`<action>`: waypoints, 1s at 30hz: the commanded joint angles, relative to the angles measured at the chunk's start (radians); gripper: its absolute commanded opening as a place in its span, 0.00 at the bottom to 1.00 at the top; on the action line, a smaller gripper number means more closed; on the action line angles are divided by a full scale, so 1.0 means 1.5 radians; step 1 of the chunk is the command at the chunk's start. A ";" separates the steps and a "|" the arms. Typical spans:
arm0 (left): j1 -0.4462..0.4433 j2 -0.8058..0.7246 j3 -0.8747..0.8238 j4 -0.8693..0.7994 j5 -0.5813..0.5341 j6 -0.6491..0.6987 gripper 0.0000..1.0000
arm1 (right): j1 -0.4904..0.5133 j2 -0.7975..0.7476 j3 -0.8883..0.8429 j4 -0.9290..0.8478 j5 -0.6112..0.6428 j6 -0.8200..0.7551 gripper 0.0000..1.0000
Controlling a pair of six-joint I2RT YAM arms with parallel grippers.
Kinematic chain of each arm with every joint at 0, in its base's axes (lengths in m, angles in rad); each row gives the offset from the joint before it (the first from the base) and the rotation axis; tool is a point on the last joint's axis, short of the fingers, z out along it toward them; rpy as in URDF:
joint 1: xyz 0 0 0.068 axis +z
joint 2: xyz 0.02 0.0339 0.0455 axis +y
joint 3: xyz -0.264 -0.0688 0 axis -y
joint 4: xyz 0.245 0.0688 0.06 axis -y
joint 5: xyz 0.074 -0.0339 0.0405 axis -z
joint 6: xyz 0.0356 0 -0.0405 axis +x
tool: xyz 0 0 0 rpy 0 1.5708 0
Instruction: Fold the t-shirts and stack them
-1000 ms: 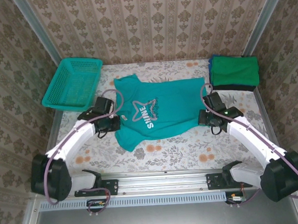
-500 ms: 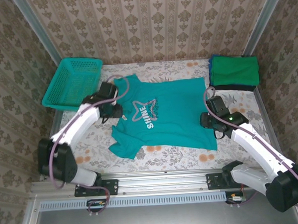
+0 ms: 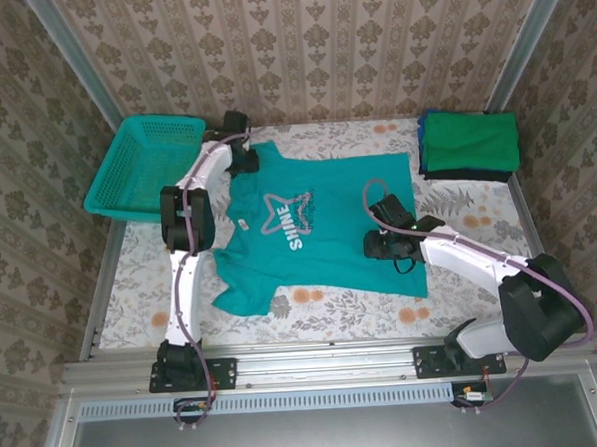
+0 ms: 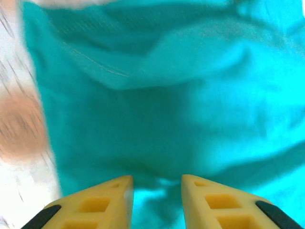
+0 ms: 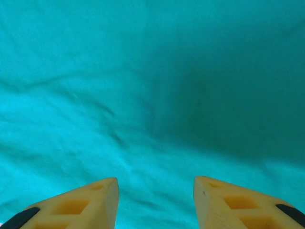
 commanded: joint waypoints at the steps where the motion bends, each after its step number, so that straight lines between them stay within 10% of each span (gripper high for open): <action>1: 0.025 0.108 0.144 -0.128 0.012 0.004 0.33 | 0.002 0.008 0.002 0.009 0.000 0.017 0.48; 16: 0.062 0.024 0.149 -0.118 0.054 0.084 0.36 | -0.046 0.077 -0.028 -0.050 0.000 0.060 0.45; 30: -0.039 -0.573 -0.684 0.120 0.002 0.046 0.49 | -0.092 0.087 0.060 -0.035 -0.015 -0.021 0.45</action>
